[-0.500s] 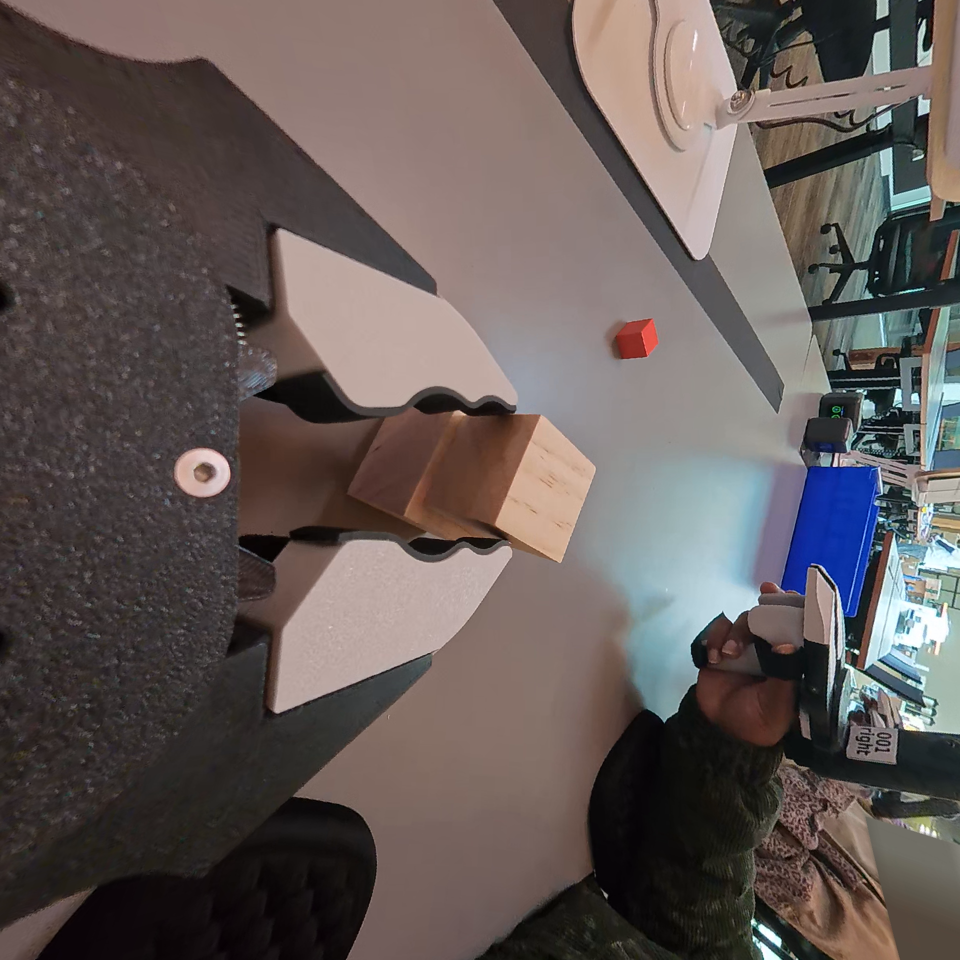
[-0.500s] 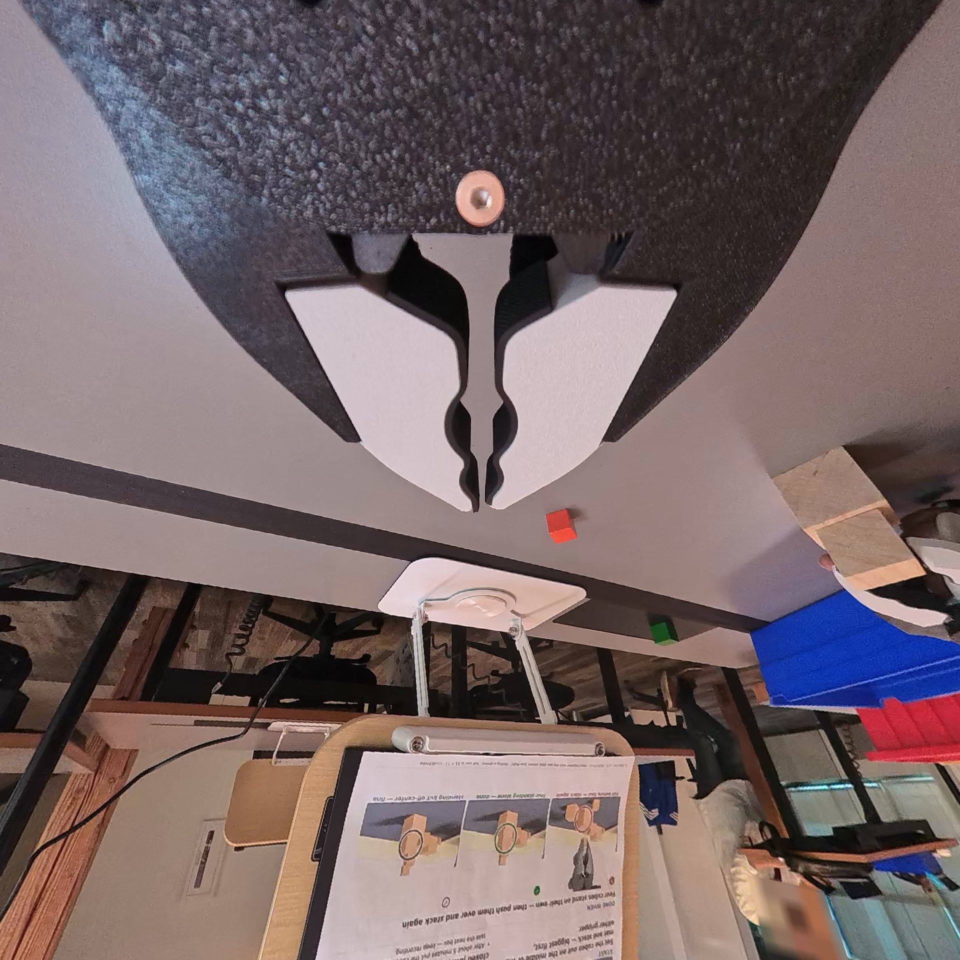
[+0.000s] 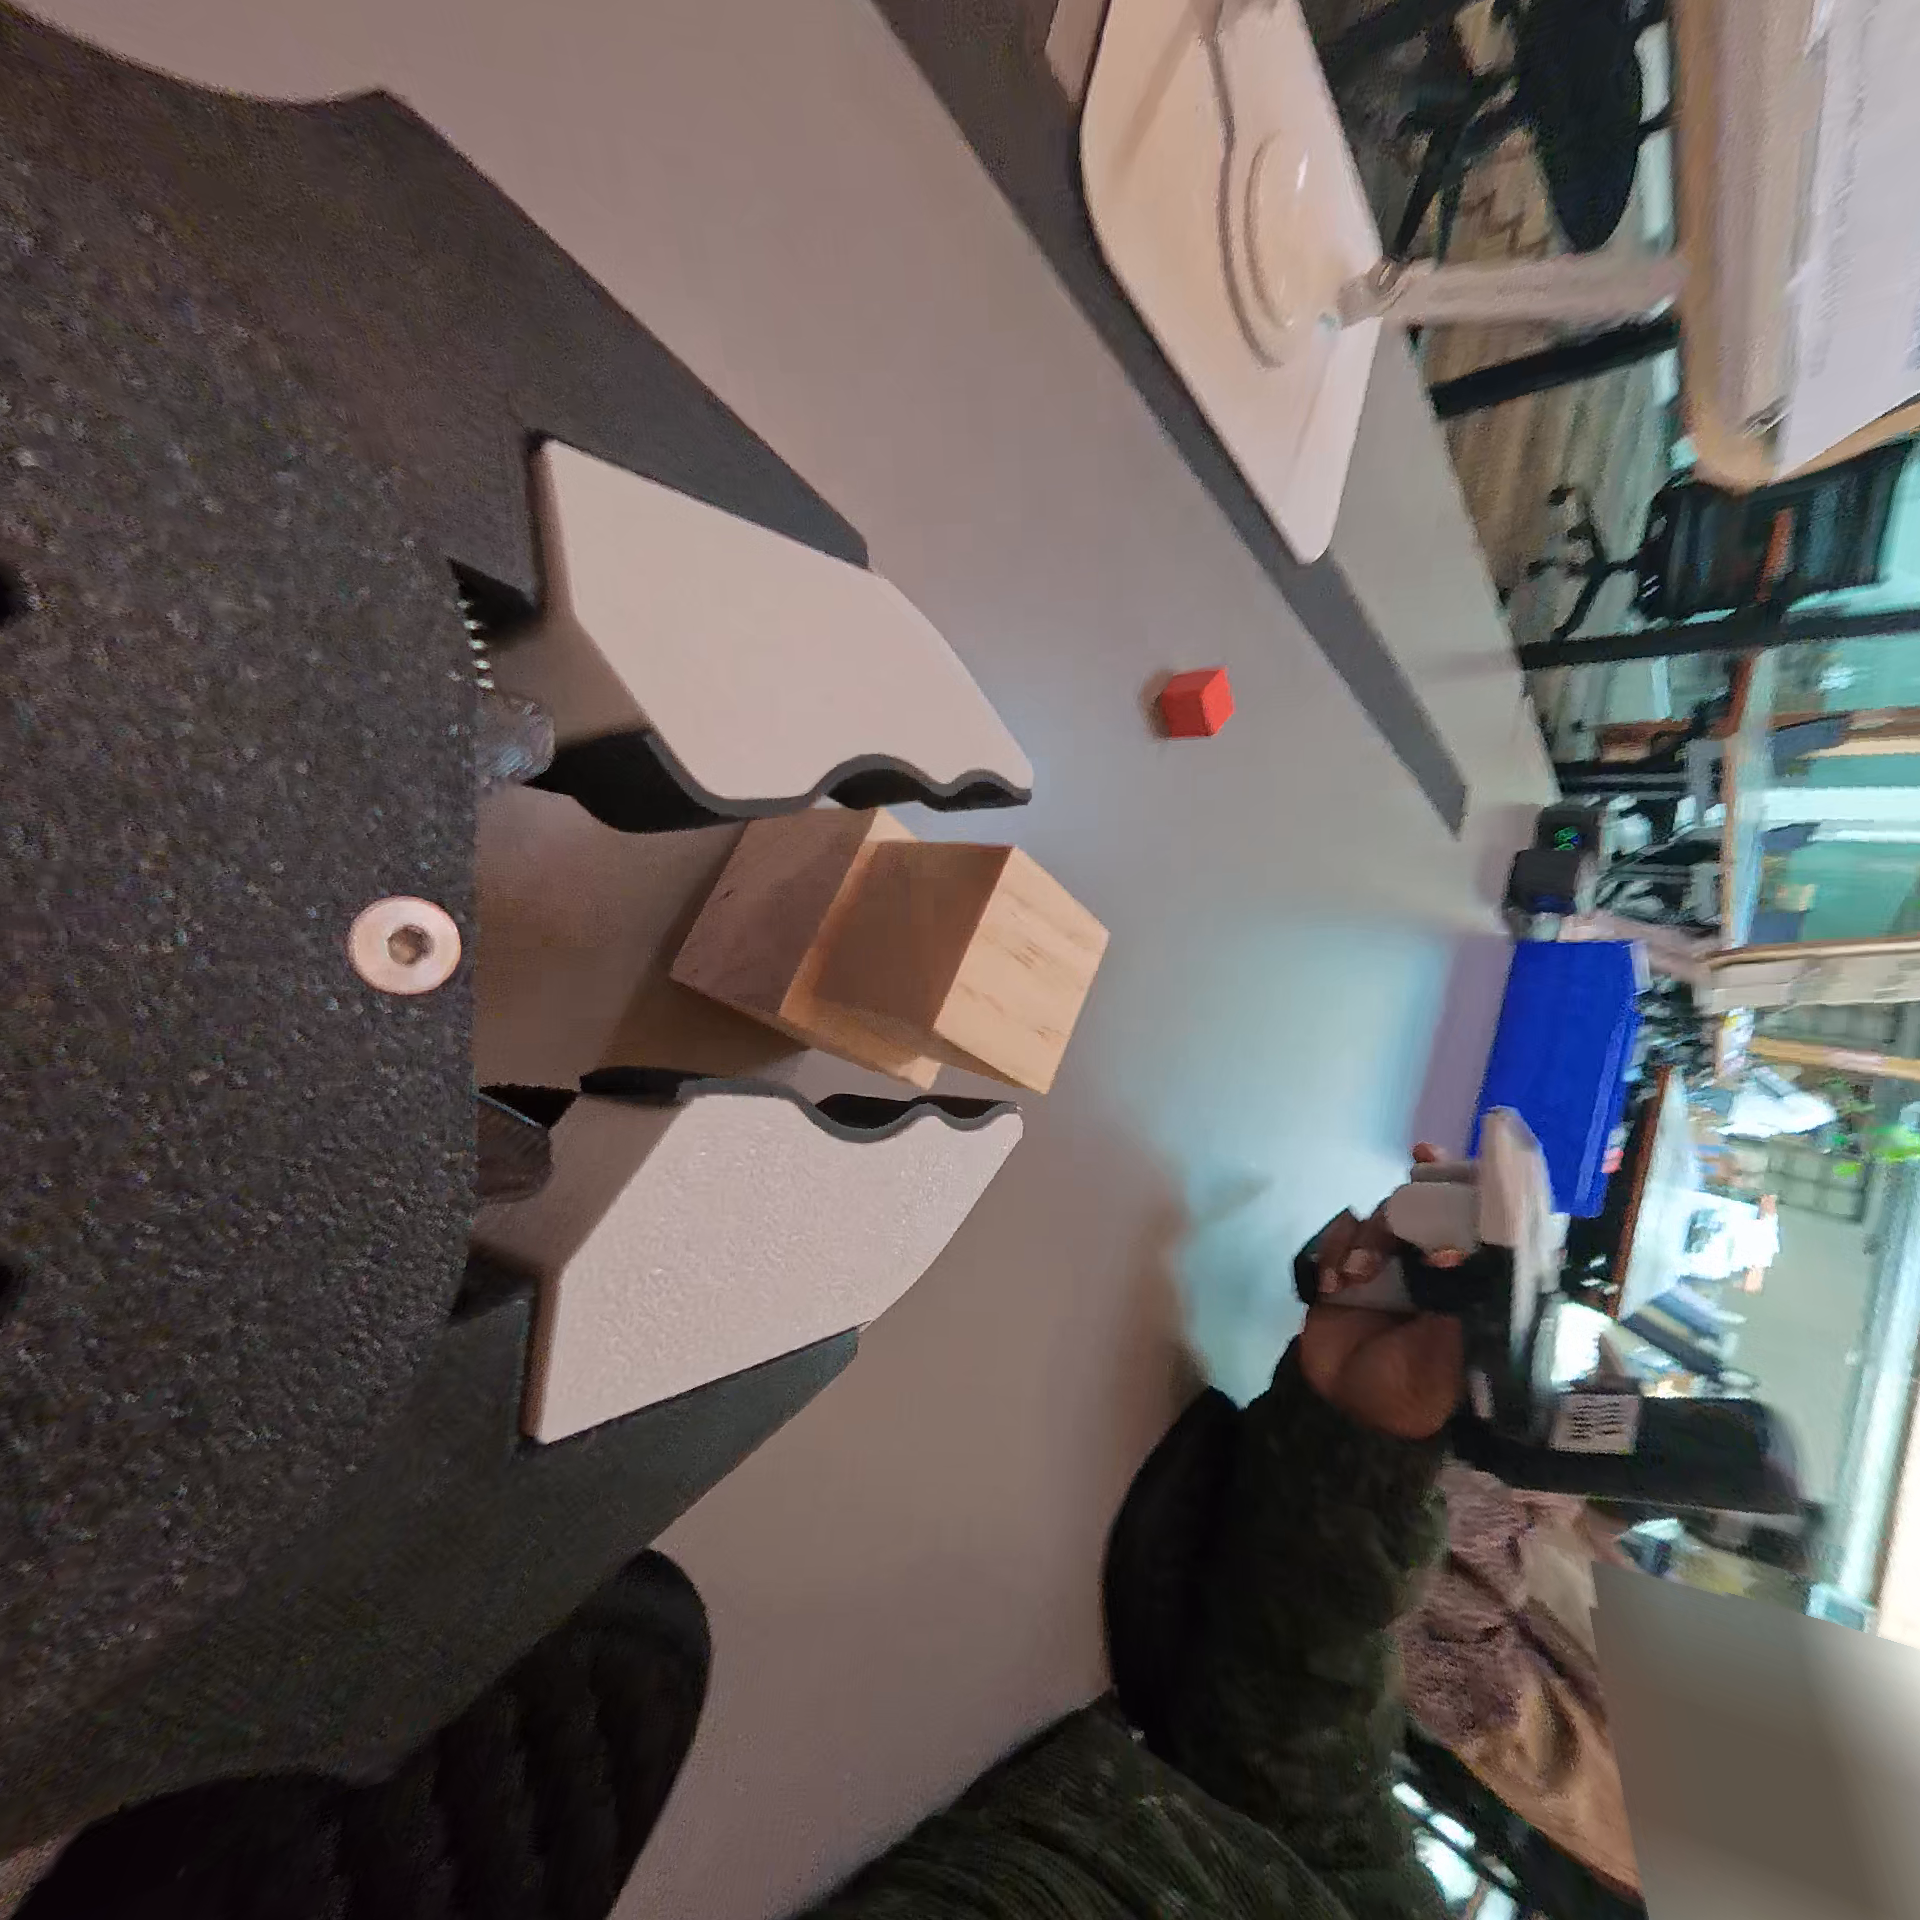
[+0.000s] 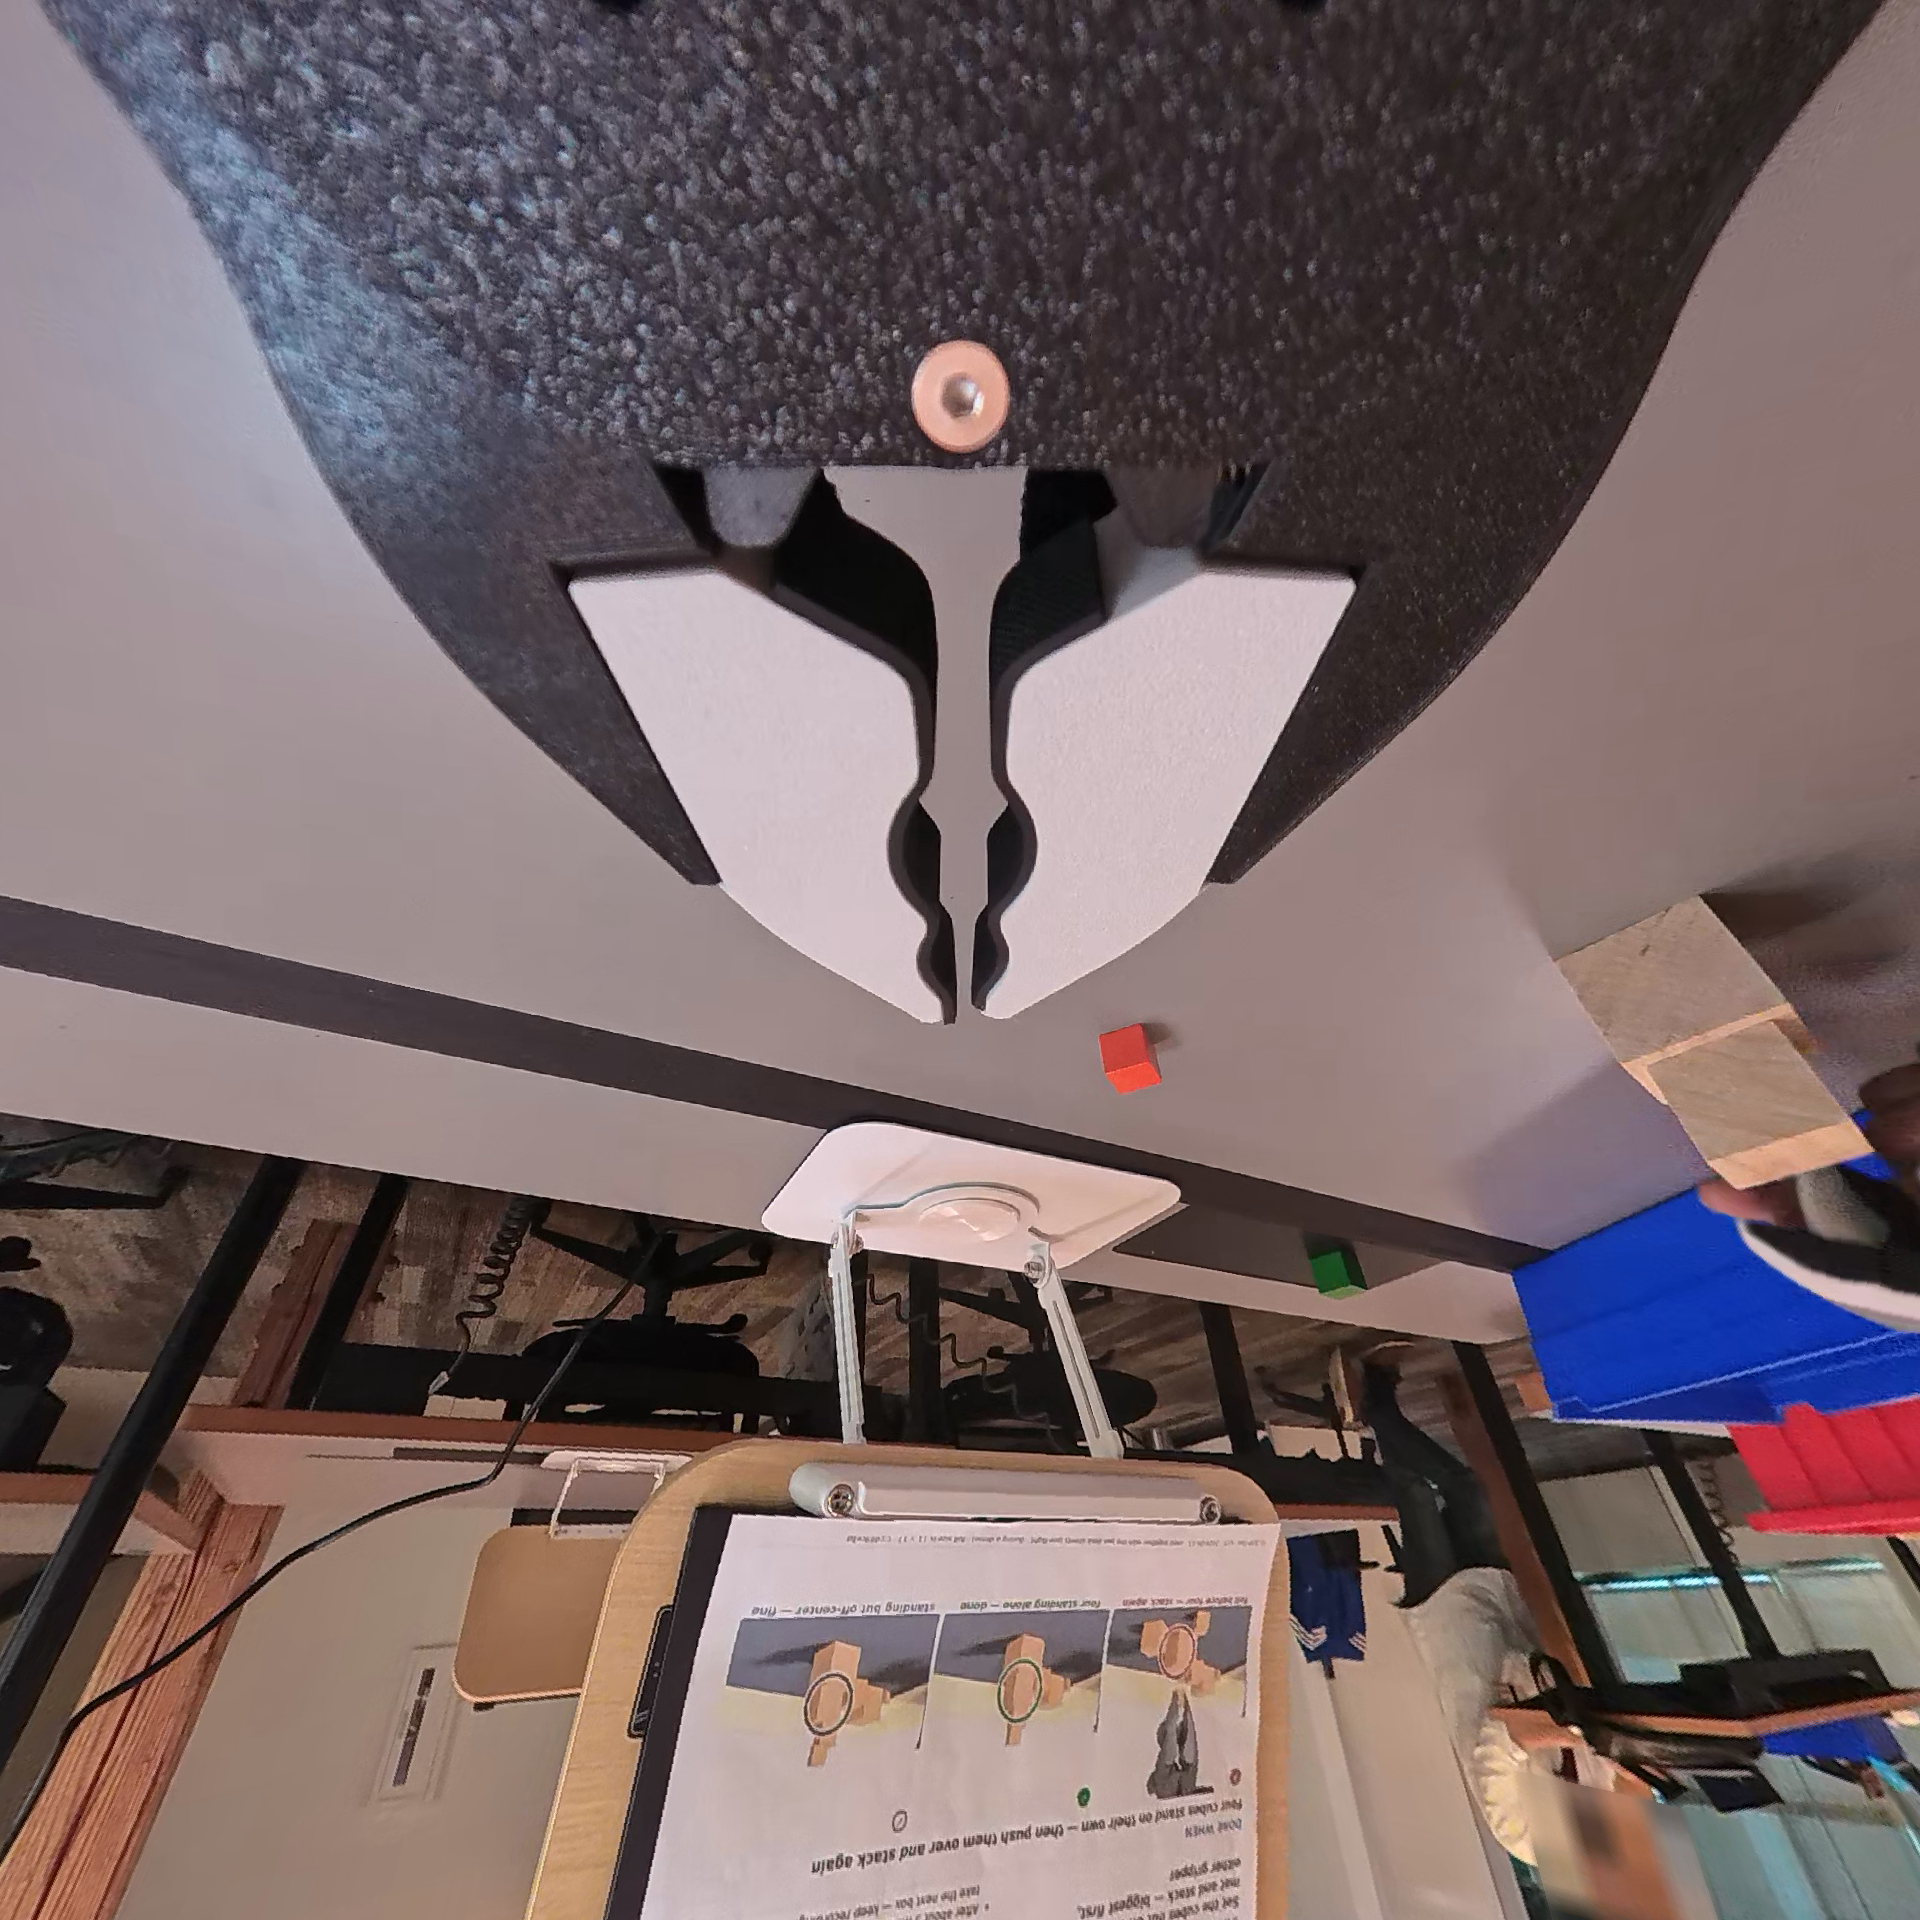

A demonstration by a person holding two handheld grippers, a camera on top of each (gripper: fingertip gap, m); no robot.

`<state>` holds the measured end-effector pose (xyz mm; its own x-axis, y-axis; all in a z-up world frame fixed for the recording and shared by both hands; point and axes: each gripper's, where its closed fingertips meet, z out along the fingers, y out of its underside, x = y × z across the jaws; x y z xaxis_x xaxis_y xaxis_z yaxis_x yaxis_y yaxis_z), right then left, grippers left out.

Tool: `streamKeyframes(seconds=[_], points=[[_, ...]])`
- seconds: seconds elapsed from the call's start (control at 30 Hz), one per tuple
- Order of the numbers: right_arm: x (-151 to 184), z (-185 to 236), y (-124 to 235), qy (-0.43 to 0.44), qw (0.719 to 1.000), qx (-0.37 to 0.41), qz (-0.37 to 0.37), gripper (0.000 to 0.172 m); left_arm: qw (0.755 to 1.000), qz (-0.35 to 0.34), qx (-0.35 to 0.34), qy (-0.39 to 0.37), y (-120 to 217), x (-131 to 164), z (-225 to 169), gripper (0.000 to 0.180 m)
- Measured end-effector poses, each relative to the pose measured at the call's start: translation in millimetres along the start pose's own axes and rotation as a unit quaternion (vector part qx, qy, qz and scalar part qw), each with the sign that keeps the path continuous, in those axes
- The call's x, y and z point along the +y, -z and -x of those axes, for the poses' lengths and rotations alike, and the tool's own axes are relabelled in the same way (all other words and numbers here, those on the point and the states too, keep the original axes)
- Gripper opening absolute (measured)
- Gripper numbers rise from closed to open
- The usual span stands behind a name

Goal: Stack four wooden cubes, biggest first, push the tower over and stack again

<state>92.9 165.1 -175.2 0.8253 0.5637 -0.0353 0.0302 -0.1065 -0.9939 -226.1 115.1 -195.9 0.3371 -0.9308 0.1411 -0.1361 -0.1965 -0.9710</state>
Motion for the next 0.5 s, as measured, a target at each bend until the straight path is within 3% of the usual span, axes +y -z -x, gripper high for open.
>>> streamKeyframes(seconds=[0.07,0.13,0.2,0.27,0.37,0.5], points=[[-0.4,-1.0,0.2,-0.003,1.0,0.002,-0.001,0.003,0.997,-0.054,-0.047,0.004,16.0,-20.7,15.0,0.043],[-0.2,-1.6,0.1,-0.005,1.0,0.003,0.0,0.005,0.986,-0.096,-0.135,0.021,34.0,-37.6,43.5,0.018],[0.0,-1.8,-0.2,-0.007,1.0,0.005,0.0,0.005,0.964,-0.072,-0.255,0.039,46.2,-36.6,80.1,0.0],[-0.6,-2.4,-0.1,-0.006,1.0,0.008,-0.002,0.007,0.926,-0.035,-0.375,0.028,55.0,-30.5,113.8,0.0],[-4.6,-6.5,2.3,-0.003,1.0,0.021,-0.012,0.009,0.865,0.022,-0.501,0.029,62.8,-17.0,157.8,0.0],[-11.4,-15.4,7.1,-0.005,0.999,0.044,-0.029,0.01,0.821,0.084,-0.557,0.089,63.4,11.5,217.5,0.033]])
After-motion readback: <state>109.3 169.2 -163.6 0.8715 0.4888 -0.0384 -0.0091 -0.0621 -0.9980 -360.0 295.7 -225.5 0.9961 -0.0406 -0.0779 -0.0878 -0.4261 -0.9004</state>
